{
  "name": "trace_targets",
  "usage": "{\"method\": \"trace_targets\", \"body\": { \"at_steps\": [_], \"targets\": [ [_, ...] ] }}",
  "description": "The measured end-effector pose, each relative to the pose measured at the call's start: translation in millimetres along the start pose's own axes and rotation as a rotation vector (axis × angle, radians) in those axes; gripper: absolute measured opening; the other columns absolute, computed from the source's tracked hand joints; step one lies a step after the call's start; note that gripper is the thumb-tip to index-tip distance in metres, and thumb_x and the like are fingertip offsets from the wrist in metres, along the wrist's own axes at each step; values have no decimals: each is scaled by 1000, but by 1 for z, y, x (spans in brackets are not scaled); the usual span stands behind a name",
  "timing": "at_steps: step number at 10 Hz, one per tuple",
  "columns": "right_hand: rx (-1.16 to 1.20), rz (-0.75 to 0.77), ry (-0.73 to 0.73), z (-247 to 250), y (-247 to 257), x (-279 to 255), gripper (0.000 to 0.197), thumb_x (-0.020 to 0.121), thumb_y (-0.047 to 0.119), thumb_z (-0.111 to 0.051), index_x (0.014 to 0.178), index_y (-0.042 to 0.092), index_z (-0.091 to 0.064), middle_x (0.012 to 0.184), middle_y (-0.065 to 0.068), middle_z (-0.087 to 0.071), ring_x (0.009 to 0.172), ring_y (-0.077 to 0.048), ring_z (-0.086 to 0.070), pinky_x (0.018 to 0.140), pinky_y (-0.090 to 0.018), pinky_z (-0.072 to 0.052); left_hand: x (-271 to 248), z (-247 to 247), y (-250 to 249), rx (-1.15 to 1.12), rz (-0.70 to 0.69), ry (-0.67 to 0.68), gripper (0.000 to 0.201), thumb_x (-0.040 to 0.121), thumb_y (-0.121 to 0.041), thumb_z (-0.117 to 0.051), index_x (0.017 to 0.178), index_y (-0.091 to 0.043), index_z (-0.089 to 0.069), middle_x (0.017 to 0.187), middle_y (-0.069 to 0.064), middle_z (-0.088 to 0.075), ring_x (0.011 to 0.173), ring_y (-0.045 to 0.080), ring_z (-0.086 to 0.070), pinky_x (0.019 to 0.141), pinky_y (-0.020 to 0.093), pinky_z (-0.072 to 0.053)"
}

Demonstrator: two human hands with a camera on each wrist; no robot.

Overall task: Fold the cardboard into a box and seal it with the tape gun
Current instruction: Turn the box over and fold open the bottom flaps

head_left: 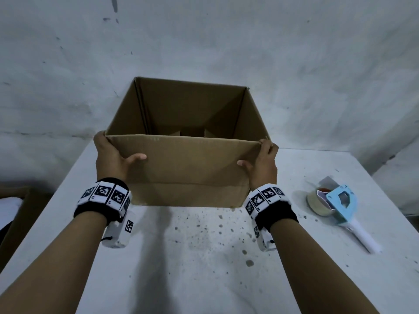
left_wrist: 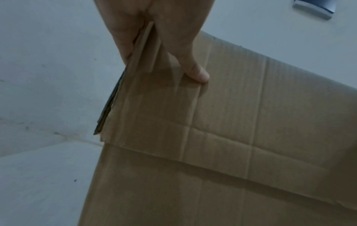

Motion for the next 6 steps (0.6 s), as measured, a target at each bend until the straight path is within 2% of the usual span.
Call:
{"method": "trace_targets", "body": {
  "at_steps": [1, 2, 3, 4, 5, 6],
  "targets": [
    [-8, -13, 6, -1, -2, 1, 70, 78, 18, -74, 134, 9, -34, 143, -15, -29, 114, -39, -54, 93, -44, -47, 0, 0, 3, 28, 18, 26, 96, 67, -11, -80, 138, -17, -16, 137, 19, -38, 121, 37, -44, 91, 37, -43],
    [44, -6, 42, 0, -2, -5, 80, 80, 12, -72, 144, 19, -25, 148, -18, -23, 124, -40, -48, 103, -47, -43, -2, 8, 0, 138, -29, 94, 100, 63, -25, -83, 137, -18, -16, 137, 19, -38, 119, 43, -46, 97, 55, -43],
    [11, -32, 80, 2, -3, -14, 88, 85, 9, -65, 150, 28, -9, 156, -19, -10, 134, -41, -37, 109, -53, -35, -9, 15, 0, 250, -35, 131, 103, 66, -31, -80, 142, -15, -11, 143, 19, -29, 125, 45, -40, 103, 56, -37],
    [-135, -101, 105, 20, 6, -31, 71, 97, 17, -47, 151, 31, -3, 159, -13, 11, 145, -39, -9, 112, -63, -21, -29, 29, -16, 303, -86, 129, 97, 76, -28, -71, 145, -8, -6, 148, 23, -19, 133, 43, -30, 111, 52, -27],
    [-60, -55, 43, 47, 26, -41, 54, 98, 19, -42, 148, 24, -23, 160, -13, 1, 146, -36, -6, 114, -60, -17, -46, 48, -37, 141, -132, 82, 80, 83, -22, -64, 145, -10, -14, 148, 19, -20, 134, 36, -30, 111, 45, -27],
    [186, 255, -362, 126, 60, -77, 35, 93, 25, -49, 125, 15, -57, 145, -16, -37, 135, -34, -35, 107, -43, -29, -86, 104, -76, -122, -407, -108, 50, 89, -15, -56, 135, -21, -37, 140, 5, -36, 129, 18, -37, 104, 25, -32]
  ]
}}
Point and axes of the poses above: each hand's wrist, its own x-axis towards the middle knuckle, its own z-axis out of the back of the hand, y = z × x, the point moved 9 cm from there along x, towards the middle knuckle
